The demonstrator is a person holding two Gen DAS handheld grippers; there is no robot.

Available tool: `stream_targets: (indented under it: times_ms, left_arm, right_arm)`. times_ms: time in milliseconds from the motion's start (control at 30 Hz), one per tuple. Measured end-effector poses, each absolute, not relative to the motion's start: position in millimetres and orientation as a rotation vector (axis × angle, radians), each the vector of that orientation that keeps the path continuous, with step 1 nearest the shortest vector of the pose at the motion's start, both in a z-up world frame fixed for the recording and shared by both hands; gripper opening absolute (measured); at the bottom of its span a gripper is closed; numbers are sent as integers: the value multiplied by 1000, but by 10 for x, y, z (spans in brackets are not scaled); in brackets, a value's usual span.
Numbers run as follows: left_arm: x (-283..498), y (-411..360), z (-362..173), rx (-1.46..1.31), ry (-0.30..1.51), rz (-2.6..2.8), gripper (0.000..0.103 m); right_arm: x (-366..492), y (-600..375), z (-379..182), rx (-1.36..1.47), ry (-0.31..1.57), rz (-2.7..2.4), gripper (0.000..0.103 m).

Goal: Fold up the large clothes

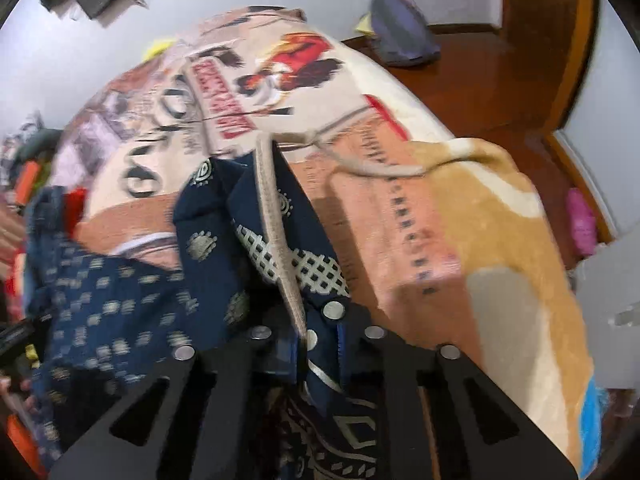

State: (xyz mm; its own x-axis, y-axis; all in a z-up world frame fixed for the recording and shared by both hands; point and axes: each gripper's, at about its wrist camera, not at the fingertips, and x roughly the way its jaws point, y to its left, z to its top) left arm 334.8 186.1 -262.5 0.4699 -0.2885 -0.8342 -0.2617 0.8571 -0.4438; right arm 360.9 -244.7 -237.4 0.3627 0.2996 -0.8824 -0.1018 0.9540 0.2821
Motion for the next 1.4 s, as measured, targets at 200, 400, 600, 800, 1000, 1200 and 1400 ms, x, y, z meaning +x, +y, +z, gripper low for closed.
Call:
stream_targets:
  times_ms: [200,400,600,800,1000,1200,1400]
  left_arm:
    - [3211,1599,-2354,-443,1062,-3,14]
    - [2916,1400,-1674,-361,916,-29,13]
    - [2627,1540,-1088,-330,777,8,13]
    - [2691,1829,-882,-301,741,65,13]
    - [3004,2189,-1113,-284,780,127,13]
    - [3487,2594,-1754,-344,909,182,14]
    - [3537,2813,-2023,-393,892,177,20]
  right_arm:
    - [3442,-2355,-1933,162,1063,281,10]
    - [3277,-2191,-1356,106,937,347,9]
    - [3252,-1952,-880,95,829,392,9]
    - [3505,-1650,-727,101,787,421,9]
    - [3907,-1283,-1033,98,839,428,9]
    - [4297,-959,-1575,70,940,404,9]
    - [4610,-998,-2051,43,1016,335,10]
